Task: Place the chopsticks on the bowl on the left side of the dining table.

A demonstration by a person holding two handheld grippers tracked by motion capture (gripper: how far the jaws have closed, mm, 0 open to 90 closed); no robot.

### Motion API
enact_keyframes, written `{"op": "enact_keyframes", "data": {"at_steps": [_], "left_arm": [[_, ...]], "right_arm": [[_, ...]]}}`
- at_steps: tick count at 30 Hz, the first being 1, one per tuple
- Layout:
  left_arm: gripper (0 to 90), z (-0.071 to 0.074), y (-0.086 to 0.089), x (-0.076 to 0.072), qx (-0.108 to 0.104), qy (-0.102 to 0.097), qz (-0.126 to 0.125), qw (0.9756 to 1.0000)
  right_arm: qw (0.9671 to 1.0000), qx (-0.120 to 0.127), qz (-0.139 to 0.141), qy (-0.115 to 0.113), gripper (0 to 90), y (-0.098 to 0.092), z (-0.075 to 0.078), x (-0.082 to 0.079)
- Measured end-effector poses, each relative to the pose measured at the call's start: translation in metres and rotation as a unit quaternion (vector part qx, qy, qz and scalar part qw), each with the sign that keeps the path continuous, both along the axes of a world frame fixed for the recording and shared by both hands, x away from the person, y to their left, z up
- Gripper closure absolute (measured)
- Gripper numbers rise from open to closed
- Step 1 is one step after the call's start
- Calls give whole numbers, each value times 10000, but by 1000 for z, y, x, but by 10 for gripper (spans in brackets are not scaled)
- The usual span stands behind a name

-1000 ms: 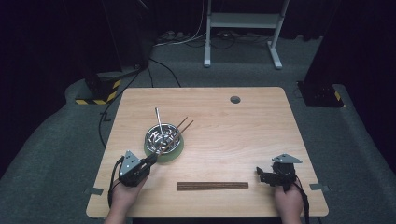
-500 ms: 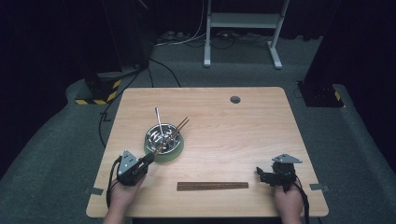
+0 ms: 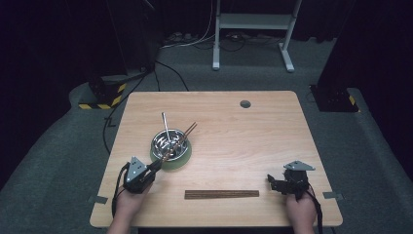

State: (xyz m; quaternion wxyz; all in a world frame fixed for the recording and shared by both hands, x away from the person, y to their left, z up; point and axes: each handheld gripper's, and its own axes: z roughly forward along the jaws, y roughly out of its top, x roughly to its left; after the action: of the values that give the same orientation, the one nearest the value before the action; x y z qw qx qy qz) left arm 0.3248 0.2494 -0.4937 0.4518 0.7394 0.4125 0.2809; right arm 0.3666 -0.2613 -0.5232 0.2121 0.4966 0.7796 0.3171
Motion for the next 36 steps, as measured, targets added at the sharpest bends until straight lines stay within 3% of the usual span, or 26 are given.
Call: {"op": "enact_keyframes", "data": {"at_steps": [5, 17, 23, 26, 27, 29, 31, 36], "left_arm": [[833, -1, -2, 0, 209, 9, 21, 9998], [826, -2, -5, 0, 406, 18, 22, 9992], [751, 2, -2, -3, 260, -87, 53, 9996], [602, 7, 6, -5, -10, -242, 271, 9993], [569, 9, 11, -6, -199, -290, 294, 9990], [503, 10, 17, -7, -345, -331, 269, 9985], [447, 8, 20, -6, -370, -217, 138, 9990], [396, -2, 17, 0, -334, 143, 182, 9992]], "right_arm": [[10000, -3, 2, -2, 134, 0, 0, 0], [10000, -3, 3, -2, 134, 0, 0, 0], [10000, -2, 3, -1, 134, 0, 0, 0], [10000, -1, 1, 0, 134, 0, 0, 0], [10000, 0, 1, -1, 134, 0, 0, 0], [10000, -4, 9, -2, 134, 0, 0, 0], [10000, 1, 19, 0, 134, 0, 0, 0], [10000, 14, 15, 12, 134, 0, 0, 0]]}}
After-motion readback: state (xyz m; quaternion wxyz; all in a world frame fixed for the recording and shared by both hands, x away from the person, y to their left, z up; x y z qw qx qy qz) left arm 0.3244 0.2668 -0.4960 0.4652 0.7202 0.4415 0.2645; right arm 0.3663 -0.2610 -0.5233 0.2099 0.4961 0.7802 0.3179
